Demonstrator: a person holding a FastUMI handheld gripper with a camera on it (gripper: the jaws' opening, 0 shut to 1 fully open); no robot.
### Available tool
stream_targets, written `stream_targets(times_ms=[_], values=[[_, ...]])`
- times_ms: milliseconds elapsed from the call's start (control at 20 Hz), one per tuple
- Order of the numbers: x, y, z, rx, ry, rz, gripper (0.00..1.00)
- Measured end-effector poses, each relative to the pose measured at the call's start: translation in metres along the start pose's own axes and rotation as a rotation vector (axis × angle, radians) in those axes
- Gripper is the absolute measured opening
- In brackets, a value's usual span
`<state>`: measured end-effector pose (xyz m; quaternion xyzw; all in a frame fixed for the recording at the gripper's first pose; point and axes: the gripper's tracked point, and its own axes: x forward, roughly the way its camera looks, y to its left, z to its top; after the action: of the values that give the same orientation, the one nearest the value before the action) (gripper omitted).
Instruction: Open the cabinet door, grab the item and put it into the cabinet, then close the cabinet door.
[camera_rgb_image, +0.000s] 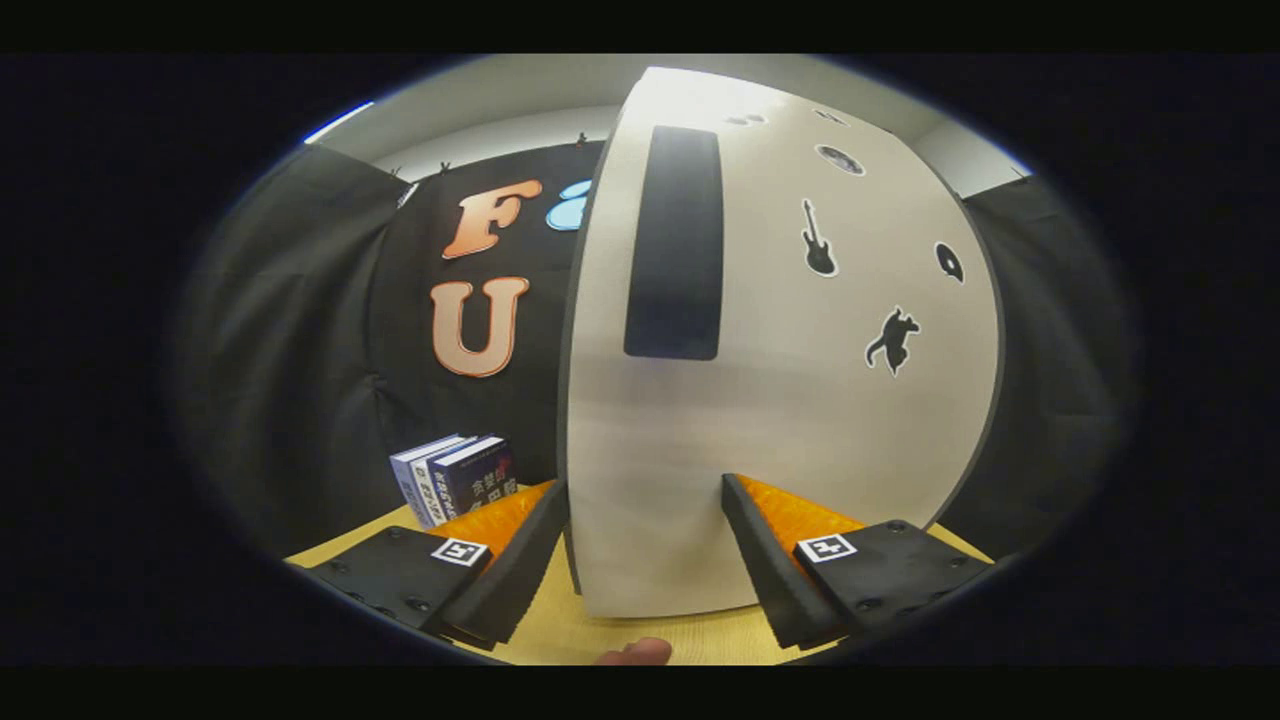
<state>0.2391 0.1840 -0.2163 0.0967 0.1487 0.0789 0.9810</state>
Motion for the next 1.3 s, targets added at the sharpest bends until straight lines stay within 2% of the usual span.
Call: stream_targets(times_ms=[400, 650, 850, 1300], values=[[0.031, 0.002, -0.001, -0.007, -0.008, -0.024, 0.97], [0.035, 0.001, -0.002, -0.001, -0.006, -0.003, 0.97], [-0.001, -0.009, 0.018, -0.018, -0.059, 0.003, 0.97], [-0.123, -0.056, 0.037, -0.033, -0.102, -0.011, 0.97]])
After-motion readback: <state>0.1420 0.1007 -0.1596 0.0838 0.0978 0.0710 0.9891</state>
